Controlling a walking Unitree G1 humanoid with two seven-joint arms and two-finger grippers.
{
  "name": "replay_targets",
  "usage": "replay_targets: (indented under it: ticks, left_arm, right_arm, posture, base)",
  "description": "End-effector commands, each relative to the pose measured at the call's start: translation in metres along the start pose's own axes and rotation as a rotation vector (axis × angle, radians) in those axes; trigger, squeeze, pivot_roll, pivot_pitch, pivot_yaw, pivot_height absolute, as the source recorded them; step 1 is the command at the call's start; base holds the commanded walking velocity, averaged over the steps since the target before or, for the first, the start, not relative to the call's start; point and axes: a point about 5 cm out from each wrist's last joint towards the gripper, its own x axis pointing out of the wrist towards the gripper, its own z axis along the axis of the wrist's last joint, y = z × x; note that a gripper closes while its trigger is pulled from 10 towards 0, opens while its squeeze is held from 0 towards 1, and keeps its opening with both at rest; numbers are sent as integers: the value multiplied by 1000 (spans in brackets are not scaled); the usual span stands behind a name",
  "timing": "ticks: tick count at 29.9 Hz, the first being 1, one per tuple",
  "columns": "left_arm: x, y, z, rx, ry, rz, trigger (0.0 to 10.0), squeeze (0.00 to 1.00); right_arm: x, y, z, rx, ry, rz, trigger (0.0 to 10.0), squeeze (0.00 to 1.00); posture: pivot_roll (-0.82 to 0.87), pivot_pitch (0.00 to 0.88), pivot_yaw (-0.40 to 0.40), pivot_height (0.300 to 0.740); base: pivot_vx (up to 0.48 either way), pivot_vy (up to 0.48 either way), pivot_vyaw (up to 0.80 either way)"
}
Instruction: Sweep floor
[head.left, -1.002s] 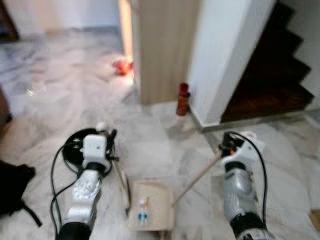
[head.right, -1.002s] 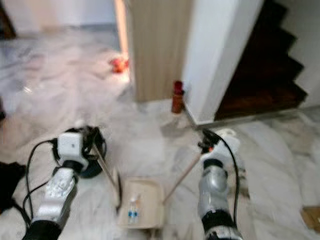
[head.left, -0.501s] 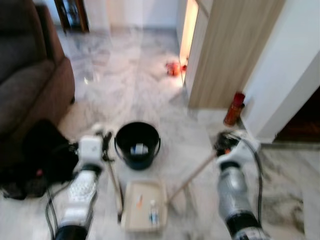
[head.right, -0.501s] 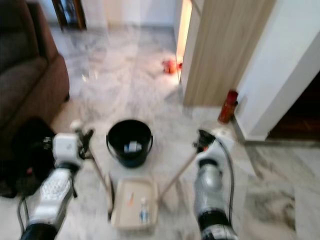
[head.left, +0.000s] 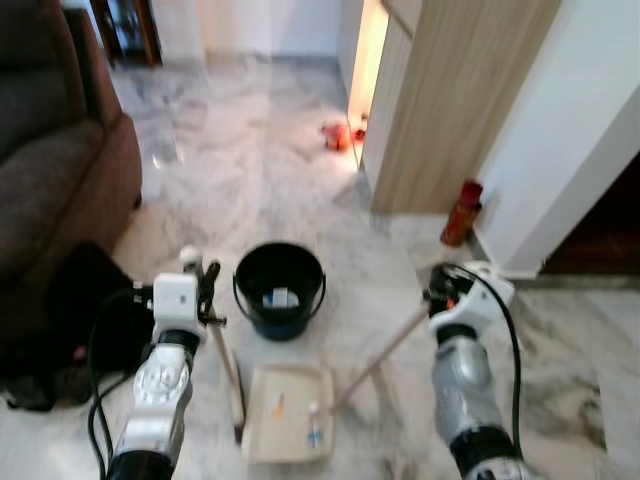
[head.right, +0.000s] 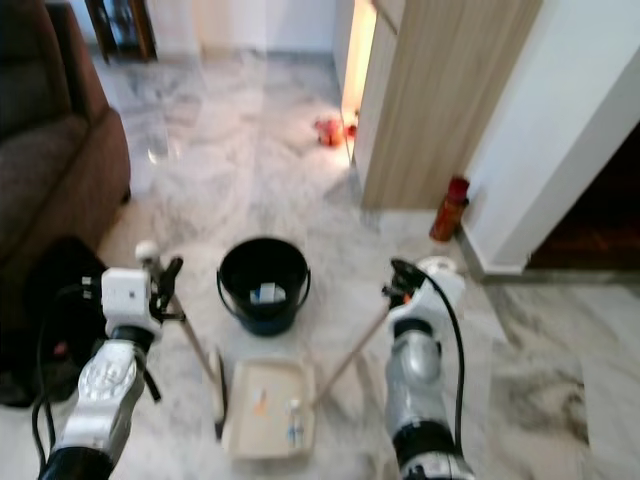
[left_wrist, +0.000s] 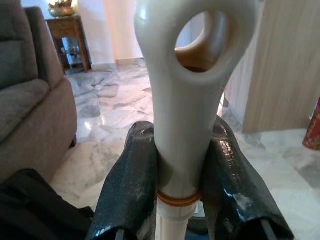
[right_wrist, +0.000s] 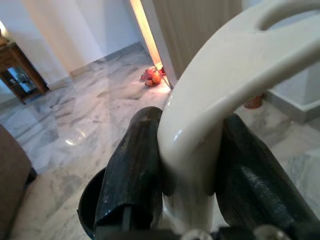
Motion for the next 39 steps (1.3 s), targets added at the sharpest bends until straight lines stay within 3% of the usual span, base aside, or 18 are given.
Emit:
replay_targets:
  ticks: [1,23,31,34,39]
  left_arm:
    - [2,-4,8,11,-44,-15,10000,0]
    - [1,-6,6,40,-22,-55,10000,0]
    - [-1,-5,3,30,-6,-54,10000,0]
    - [-1,-6,3,24,-4,-52,10000,0]
    - [-1,-6,3,23,-1,-48,10000,0]
  right_arm:
    - [6,1,14,33,-58,-6,10000,0]
    - [5,11,9,34,-39,36,10000,0]
    - [6,8,8,-25,-19,30,10000,0]
    - [6,7,7,21,-10,23,10000,0]
    - [7,5,9,7,-17,23,10000,0]
  posture:
    - [177,0,-31,740]
    - [195,0,-28,740]
    - [199,0,-32,740]
    - [197,0,-34,740]
    - [194,0,-34,740]
  base:
    - [0,0,0]
    - [0,0,0]
    - [0,0,300]
    - [0,0,267]
    - [0,0,0]
